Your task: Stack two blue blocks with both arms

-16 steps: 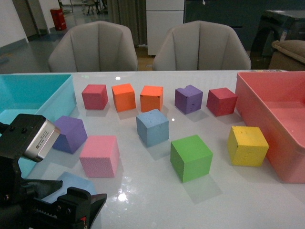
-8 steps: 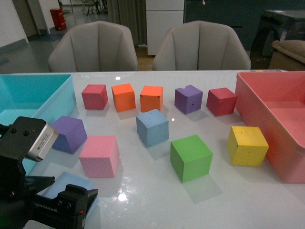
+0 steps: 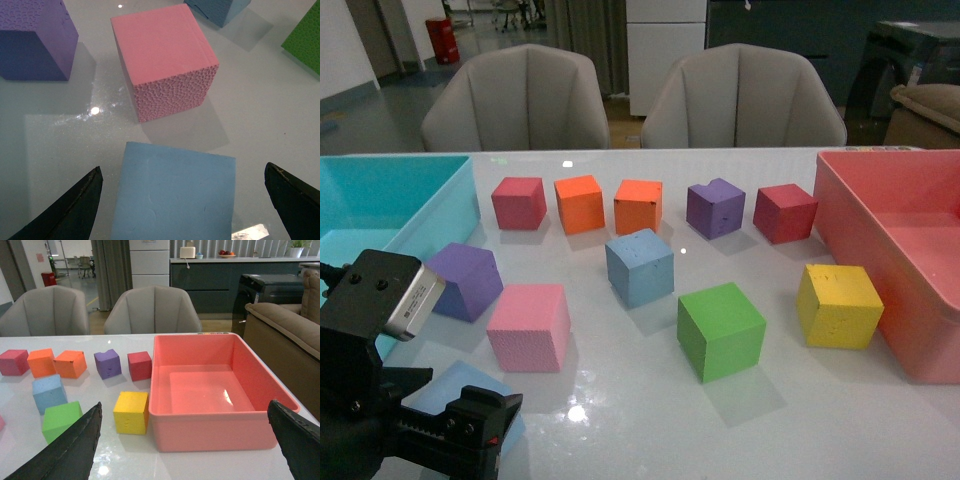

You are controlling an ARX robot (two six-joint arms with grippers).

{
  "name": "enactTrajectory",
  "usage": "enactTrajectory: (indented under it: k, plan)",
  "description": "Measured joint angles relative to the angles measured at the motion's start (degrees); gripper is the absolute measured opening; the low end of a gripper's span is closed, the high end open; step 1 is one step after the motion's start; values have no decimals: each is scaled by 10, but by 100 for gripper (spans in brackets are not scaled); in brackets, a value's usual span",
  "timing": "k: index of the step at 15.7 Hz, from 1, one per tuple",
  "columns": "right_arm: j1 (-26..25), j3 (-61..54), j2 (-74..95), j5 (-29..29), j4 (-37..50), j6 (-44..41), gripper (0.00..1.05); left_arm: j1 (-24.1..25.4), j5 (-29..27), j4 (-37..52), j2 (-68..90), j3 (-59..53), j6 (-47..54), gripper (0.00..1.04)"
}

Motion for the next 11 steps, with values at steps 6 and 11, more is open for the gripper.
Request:
enactTrajectory:
  k: [6, 11]
  plan:
    - [0, 0, 0, 0, 0, 0, 98, 0, 4, 1, 40, 5, 2, 73]
    - [0, 0, 0, 0, 0, 0, 98, -22, 1, -82, -65, 11, 2, 44]
